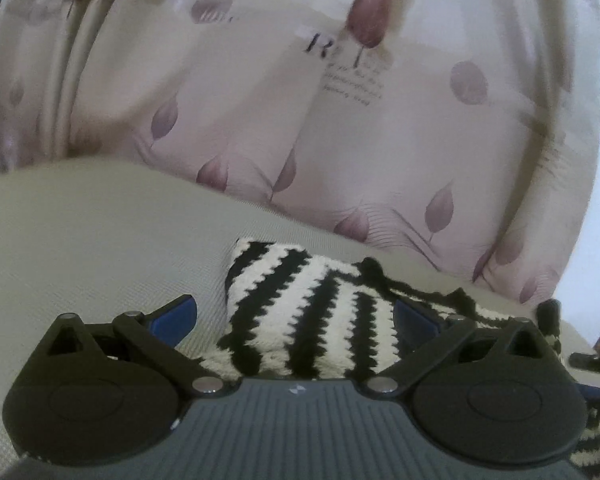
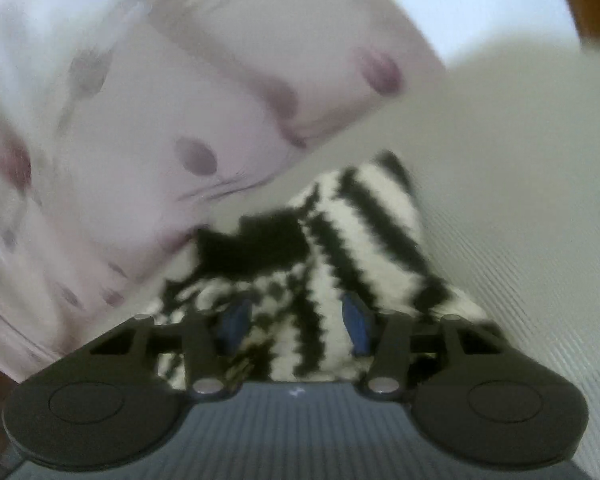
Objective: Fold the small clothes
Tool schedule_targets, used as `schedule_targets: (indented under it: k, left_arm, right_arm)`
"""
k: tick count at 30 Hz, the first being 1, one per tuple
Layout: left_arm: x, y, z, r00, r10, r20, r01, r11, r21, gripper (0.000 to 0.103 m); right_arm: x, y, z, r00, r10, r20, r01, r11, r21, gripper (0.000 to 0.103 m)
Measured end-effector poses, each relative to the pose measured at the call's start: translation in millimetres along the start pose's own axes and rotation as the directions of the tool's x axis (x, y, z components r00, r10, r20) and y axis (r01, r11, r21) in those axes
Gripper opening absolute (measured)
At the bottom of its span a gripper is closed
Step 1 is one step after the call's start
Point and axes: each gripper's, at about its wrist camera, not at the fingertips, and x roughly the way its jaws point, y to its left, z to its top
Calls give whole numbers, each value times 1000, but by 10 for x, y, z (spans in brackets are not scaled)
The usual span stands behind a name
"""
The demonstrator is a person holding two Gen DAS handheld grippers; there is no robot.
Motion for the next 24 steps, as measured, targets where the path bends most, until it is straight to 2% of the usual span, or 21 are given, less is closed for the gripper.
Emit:
schedule_targets:
  k: [2, 3, 4, 6, 12, 14, 16, 17, 18, 21, 24]
  left_arm:
    - [5, -59, -13, 1000, -15, 11, 15, 999, 31, 103]
    - [-6, -76, -18, 1000, -20, 14, 19, 999, 43, 103]
    - [-5, -87, -21, 1000, -21, 14, 21, 999, 50, 103]
    - [1, -83, -22, 1000, -19, 10, 18, 999, 47, 103]
    - [78, 60, -12, 999, -12, -36, 10, 999, -45, 103]
    - [96, 100, -14, 999, -6, -43, 3, 997, -75, 103]
    - [112, 112, -14, 999, 0, -48, -4, 996, -89, 103]
    - [111, 114, -15, 999, 1, -48, -5, 996, -90, 103]
    - [107, 111, -16, 999, 3, -47, -7, 996, -89, 103]
    - [97, 103, -14, 999, 13, -43, -16, 997, -77, 103]
    - [83, 100, -12, 999, 21, -35, -23, 997, -69, 103]
  right_arm:
    - [-60, -200, 72, 993, 121, -9, -120, 989, 86, 51]
    - [-56, -237, 98, 989, 147, -17, -145, 983, 111, 59]
    - [-46, -255, 133, 987, 159, -26, -154, 980, 128, 73]
    - [-20, -236, 208, 987, 157, -29, -152, 980, 125, 83]
    - [123, -121, 373, 986, 149, -69, -137, 978, 156, 83]
    - [148, -68, 404, 990, 119, -79, -111, 988, 107, 77]
    - [207, -1, 436, 993, 47, -104, -44, 999, 29, 35]
    - [252, 13, 447, 993, 17, -119, -17, 1000, 4, 25]
    - [289, 20, 452, 992, 1, -127, -4, 1000, -19, 11]
    - [334, 133, 492, 993, 2, -116, -16, 993, -117, 10]
    - [190, 344, 726, 990, 137, -28, -139, 983, -123, 10]
